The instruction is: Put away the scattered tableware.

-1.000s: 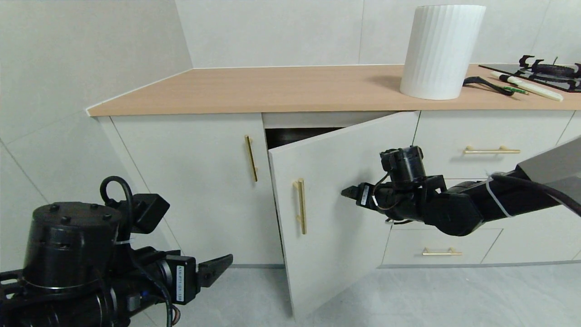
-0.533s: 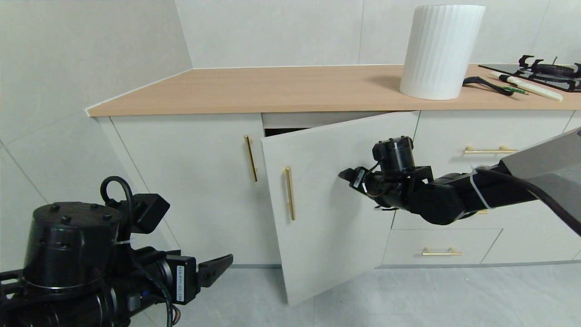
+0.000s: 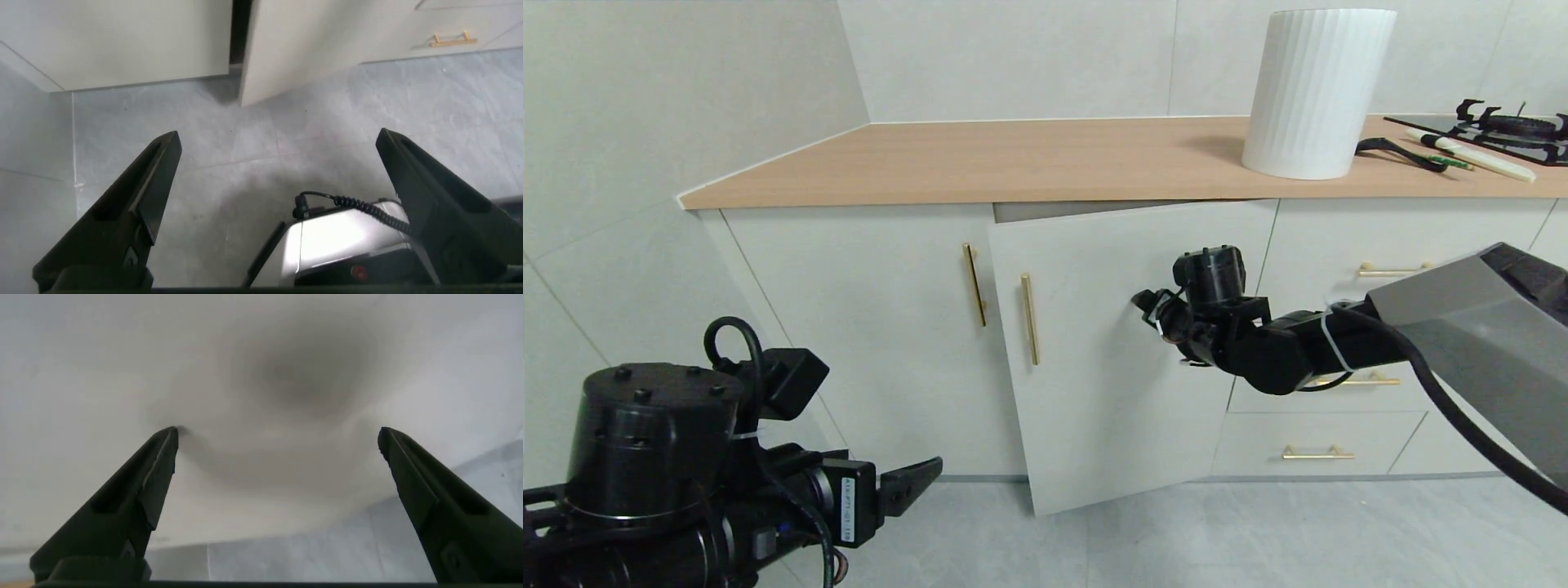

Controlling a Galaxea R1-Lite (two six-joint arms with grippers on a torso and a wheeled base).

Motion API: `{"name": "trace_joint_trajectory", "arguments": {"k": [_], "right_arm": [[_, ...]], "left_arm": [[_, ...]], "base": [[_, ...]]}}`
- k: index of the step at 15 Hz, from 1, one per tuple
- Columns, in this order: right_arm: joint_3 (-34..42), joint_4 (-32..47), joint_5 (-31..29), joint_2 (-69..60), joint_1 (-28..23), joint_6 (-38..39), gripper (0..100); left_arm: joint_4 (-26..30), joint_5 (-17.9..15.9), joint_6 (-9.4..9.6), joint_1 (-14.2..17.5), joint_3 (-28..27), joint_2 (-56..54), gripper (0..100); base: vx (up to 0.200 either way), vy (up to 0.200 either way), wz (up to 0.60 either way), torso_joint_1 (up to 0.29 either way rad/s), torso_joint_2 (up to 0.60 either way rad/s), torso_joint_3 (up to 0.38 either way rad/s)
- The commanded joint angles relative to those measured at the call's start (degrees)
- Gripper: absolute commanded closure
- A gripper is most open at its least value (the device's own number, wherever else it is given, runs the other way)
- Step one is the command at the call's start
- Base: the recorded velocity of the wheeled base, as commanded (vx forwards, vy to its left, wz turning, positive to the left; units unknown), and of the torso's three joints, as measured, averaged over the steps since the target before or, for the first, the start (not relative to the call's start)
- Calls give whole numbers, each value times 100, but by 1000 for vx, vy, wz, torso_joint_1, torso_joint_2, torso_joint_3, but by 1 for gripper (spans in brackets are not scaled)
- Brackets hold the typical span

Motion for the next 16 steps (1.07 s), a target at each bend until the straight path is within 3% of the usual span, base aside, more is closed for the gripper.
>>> {"name": "trace_joint_trajectory", "arguments": {"k": [1,16], "right_arm": [[-193,-88,-89,247,-63,22,0],[-932,-106,-695,836,-345,22,0]], "left_arm": [[-4,3,-3,2,10,14,0],[-4,-5,-3,2,10,41,0]], "base": [[0,0,0,0,0,0],[0,0,0,0,0,0]]}}
